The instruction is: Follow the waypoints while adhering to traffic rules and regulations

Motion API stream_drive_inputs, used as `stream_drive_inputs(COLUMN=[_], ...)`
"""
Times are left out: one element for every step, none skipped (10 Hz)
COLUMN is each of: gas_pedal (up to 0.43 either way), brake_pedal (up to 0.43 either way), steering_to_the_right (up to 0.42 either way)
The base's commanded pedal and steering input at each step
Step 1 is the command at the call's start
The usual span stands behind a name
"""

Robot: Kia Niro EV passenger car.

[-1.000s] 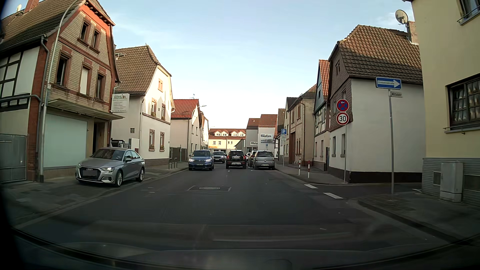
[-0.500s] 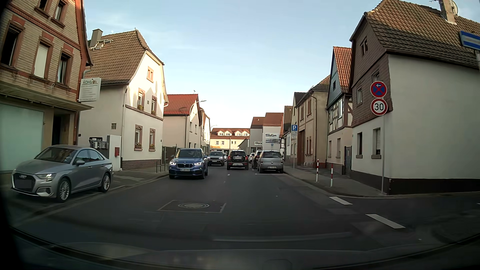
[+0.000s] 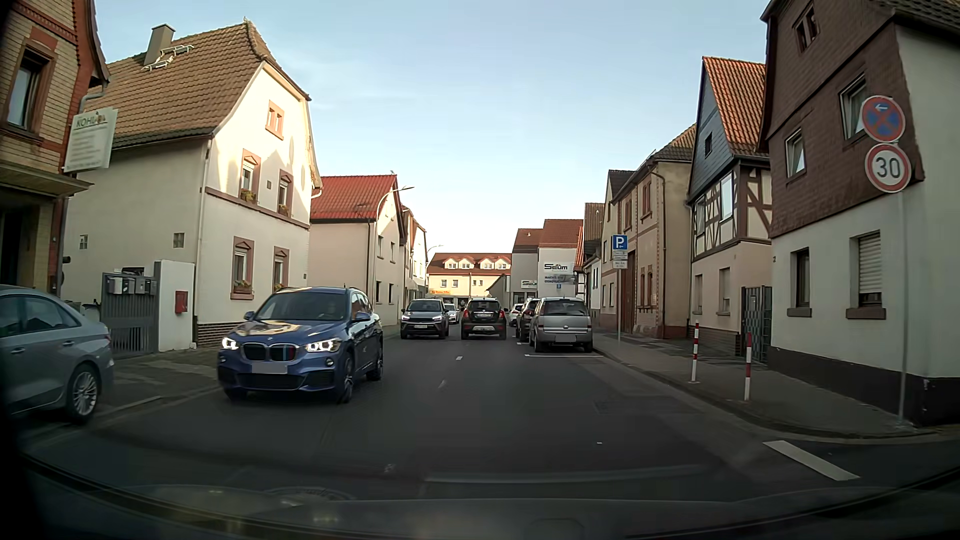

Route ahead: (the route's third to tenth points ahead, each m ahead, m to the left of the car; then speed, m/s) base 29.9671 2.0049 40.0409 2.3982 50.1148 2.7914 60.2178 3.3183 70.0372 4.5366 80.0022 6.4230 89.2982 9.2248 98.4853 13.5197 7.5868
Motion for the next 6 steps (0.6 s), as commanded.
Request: stream_drive_inputs(gas_pedal=[0.0,0.0,0.0,0.0,0.0,0.0], brake_pedal=[0.177,0.177,0.183,0.183,0.183,0.177], steering_to_the_right=[-0.023,-0.023,-0.023,-0.023,-0.022,-0.019])
